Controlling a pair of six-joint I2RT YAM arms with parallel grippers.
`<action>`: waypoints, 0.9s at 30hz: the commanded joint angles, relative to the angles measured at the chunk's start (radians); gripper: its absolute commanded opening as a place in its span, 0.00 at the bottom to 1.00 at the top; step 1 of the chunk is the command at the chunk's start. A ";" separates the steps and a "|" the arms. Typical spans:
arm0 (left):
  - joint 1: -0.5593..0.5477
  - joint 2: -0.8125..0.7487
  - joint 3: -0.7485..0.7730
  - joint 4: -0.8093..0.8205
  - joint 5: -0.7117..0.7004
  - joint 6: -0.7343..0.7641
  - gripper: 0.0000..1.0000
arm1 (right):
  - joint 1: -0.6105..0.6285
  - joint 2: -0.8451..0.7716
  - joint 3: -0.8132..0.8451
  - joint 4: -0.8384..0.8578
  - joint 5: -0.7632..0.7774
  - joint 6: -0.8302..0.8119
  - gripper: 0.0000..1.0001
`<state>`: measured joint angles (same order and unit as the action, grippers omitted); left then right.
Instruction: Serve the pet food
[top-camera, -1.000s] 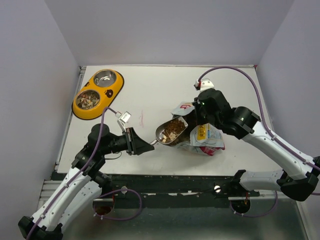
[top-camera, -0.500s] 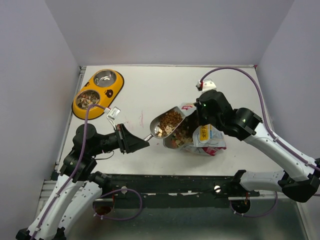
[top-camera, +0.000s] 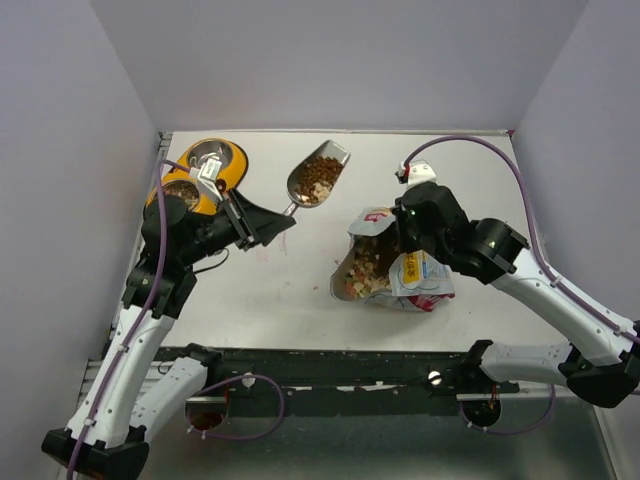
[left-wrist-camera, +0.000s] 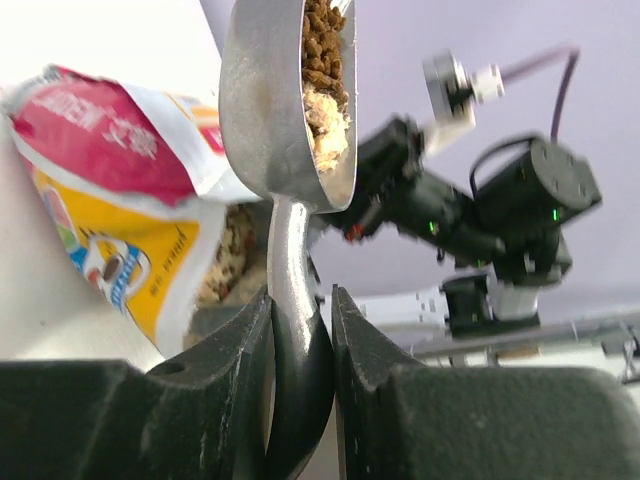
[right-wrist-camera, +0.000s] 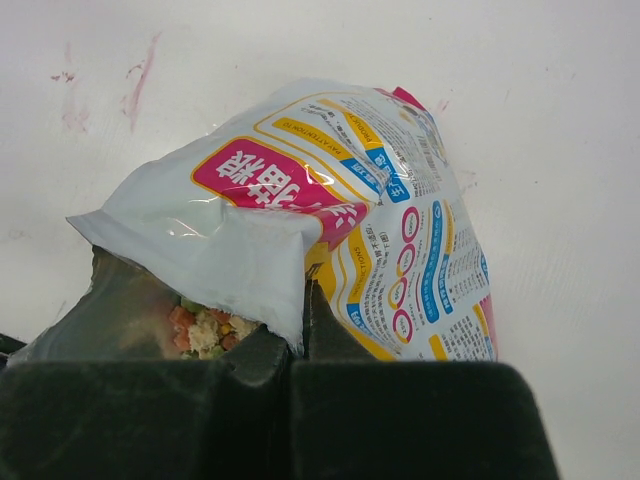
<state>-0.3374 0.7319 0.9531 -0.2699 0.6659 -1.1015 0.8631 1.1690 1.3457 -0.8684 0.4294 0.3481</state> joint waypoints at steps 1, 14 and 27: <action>0.079 0.092 0.093 0.047 -0.092 -0.058 0.00 | 0.002 -0.049 -0.006 0.003 0.028 0.017 0.01; 0.460 0.432 0.121 0.175 -0.059 0.035 0.00 | 0.004 -0.022 0.064 -0.020 -0.004 -0.021 0.01; 0.719 0.784 0.277 0.120 0.093 0.210 0.00 | 0.002 -0.017 0.056 -0.027 0.008 -0.004 0.01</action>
<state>0.3290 1.4708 1.1183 -0.1532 0.6769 -0.9955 0.8631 1.1652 1.3552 -0.8932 0.4133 0.3397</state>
